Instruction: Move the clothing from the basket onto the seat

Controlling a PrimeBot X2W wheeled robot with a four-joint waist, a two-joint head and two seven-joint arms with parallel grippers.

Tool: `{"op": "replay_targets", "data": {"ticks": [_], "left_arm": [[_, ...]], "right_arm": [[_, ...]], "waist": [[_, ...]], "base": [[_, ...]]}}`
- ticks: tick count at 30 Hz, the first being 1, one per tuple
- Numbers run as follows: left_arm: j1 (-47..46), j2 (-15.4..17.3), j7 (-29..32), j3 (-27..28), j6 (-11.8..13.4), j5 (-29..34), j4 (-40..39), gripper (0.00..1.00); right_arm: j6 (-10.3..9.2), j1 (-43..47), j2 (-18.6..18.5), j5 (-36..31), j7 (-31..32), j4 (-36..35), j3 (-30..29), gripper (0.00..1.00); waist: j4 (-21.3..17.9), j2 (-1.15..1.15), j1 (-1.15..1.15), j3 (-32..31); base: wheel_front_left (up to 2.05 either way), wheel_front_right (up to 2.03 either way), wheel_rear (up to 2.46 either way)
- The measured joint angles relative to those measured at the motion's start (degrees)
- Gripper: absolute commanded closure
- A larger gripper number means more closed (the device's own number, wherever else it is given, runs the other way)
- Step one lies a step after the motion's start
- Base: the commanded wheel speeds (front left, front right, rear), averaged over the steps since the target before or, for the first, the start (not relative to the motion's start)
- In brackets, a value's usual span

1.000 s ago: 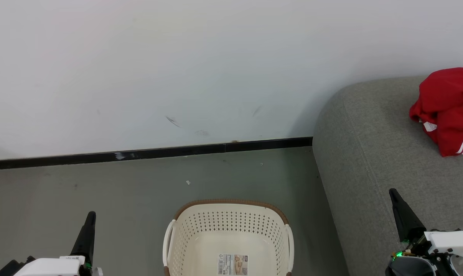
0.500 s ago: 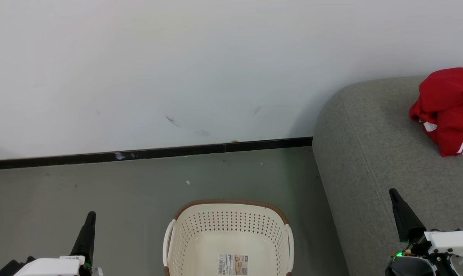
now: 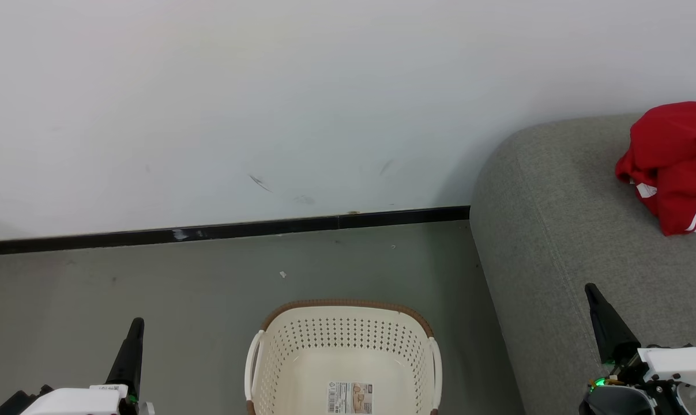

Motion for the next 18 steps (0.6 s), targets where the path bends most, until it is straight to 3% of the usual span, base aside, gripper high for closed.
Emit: {"op": "replay_targets", "data": {"ticks": [18], "left_arm": [[0.00, 0.00, 0.00, 0.00, 0.00, 0.00, 0.00, 1.00]], "right_arm": [[0.00, 0.00, 0.00, 0.00, 0.00, 0.00, 0.01, 1.00]], "waist": [[0.00, 0.00, 0.00, 0.00]], "base": [[0.00, 0.00, 0.00]]}}
